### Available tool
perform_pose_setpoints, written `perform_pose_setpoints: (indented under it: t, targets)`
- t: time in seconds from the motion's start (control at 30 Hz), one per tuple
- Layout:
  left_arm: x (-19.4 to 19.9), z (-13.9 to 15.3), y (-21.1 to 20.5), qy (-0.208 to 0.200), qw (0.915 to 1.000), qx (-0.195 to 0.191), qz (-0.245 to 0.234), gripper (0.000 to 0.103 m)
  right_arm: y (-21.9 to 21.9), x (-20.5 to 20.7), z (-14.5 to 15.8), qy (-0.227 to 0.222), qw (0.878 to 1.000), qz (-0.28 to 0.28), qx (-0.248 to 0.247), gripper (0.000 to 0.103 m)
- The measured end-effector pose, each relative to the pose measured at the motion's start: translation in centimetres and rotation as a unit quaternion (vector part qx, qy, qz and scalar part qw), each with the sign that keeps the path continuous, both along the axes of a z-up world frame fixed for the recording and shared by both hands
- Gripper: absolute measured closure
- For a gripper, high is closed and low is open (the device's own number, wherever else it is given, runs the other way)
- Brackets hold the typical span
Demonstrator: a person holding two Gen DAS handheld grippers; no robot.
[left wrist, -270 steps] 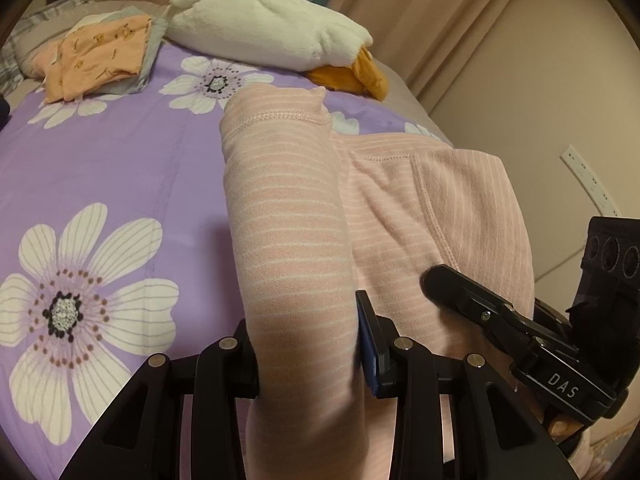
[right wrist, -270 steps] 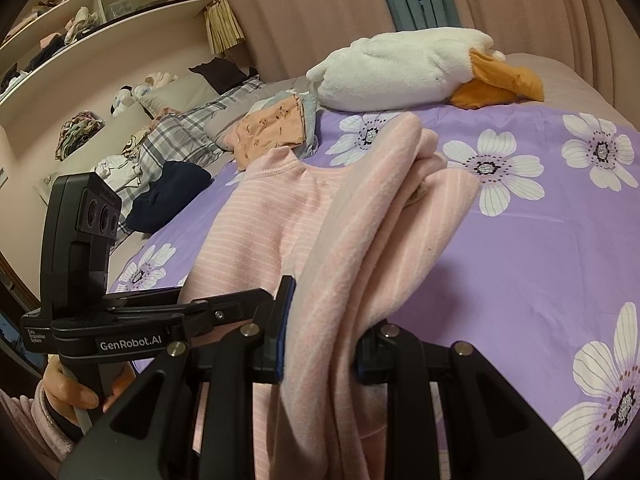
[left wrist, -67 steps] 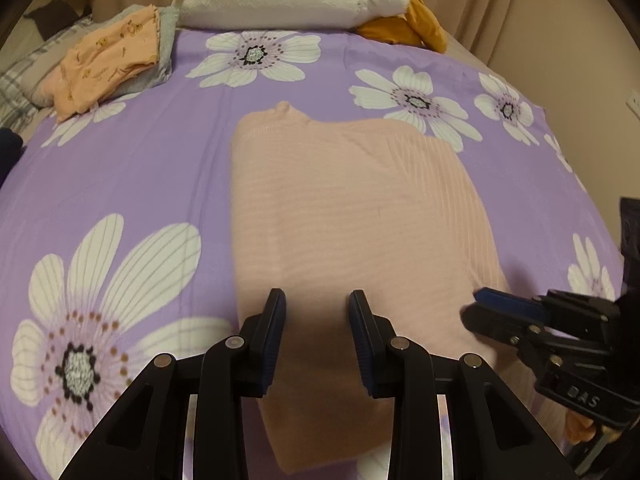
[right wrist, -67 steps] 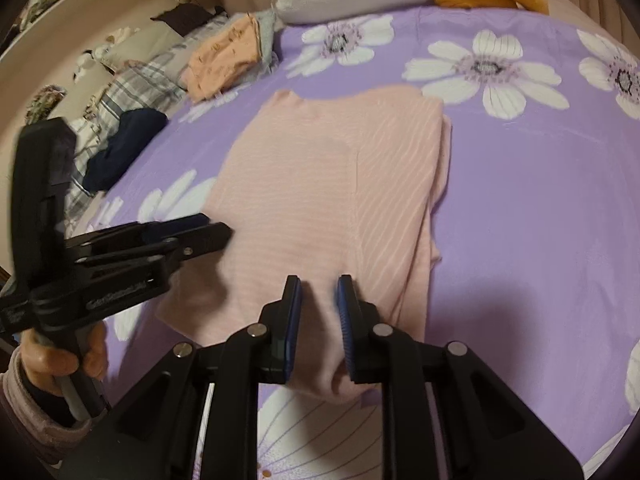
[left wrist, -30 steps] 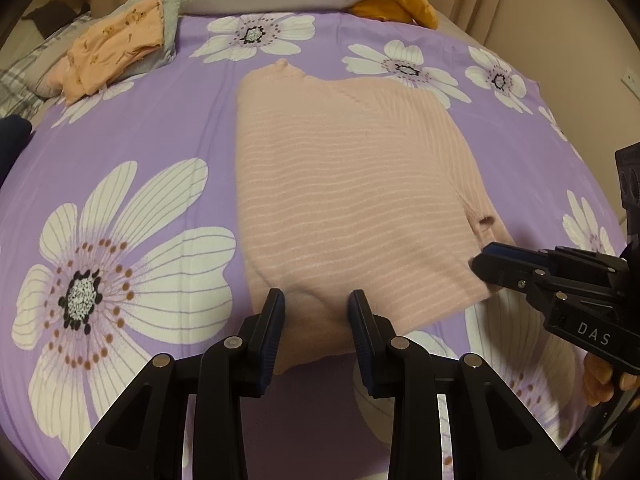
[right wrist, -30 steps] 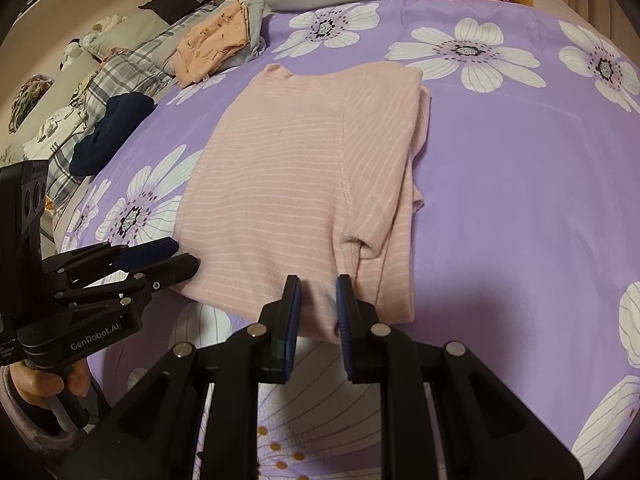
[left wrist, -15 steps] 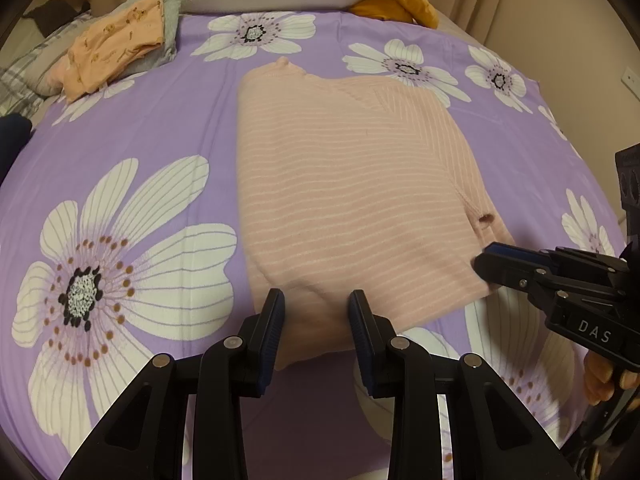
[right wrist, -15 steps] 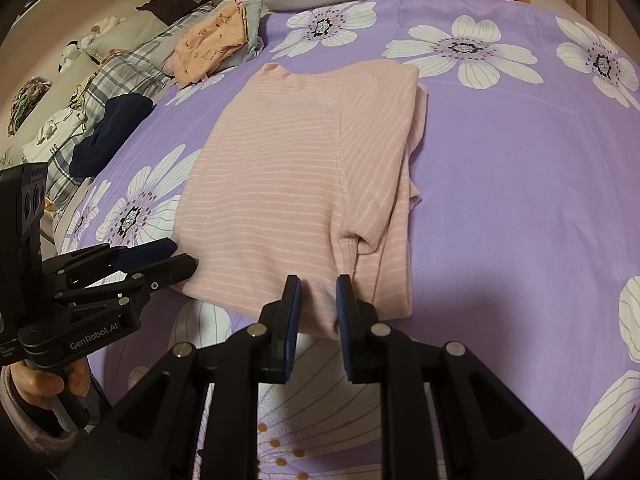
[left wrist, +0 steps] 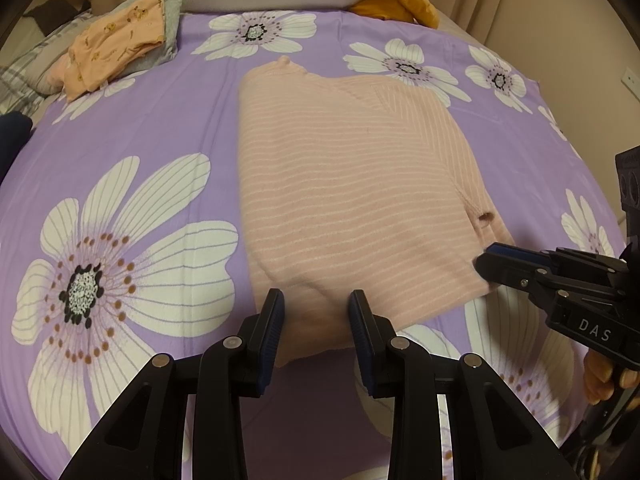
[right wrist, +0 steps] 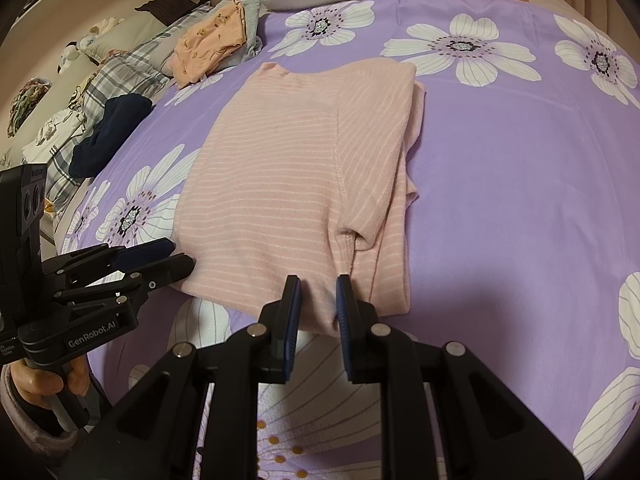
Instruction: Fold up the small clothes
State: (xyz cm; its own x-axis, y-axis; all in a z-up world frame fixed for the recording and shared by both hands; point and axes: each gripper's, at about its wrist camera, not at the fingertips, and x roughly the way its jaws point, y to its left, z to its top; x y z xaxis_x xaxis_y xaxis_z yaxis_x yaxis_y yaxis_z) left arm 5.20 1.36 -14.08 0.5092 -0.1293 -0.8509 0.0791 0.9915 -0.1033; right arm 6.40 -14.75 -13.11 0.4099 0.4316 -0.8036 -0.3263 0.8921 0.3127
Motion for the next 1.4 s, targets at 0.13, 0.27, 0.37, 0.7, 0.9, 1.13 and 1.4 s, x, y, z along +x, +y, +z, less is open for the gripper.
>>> perform_pose_setpoints:
  t: [0.13,0.27,0.37,0.7,0.9,1.13,1.4]
  targets:
    - [0.00,0.00,0.01,0.000,1.0000,0.000,0.000,0.070,-0.13,-0.01,-0.10,0.001,1.000,-0.001,0.000,0.085]
    - [0.02,-0.01,0.03,0.000,1.0000,0.000,0.000,0.070,-0.12,0.01,-0.08,0.001,1.000,-0.001,0.000,0.085]
    - [-0.07,-0.01,0.07,0.000,1.0000,0.000,0.000,0.070,-0.19,0.04,-0.17,0.001,1.000,0.000,0.000,0.085]
    - [-0.29,-0.16,0.32,0.002,1.0000,0.000,0.000,0.070,-0.40,0.07,-0.38,0.002,1.000,-0.001,-0.002,0.085]
    - [-0.26,-0.13,0.32,0.002,1.0000,0.000,0.000,0.070,-0.38,0.07,-0.36,0.002,1.000,-0.001,-0.001,0.085]
    - [-0.23,-0.15,0.41,0.002,1.0000,0.000,-0.001,0.070,-0.45,0.09,-0.39,0.002,1.000,-0.001,-0.001,0.085]
    - [-0.30,-0.21,0.54,0.003,1.0000,0.000,-0.001,0.070,-0.45,0.14,-0.37,0.002,1.000,0.000,-0.001,0.085]
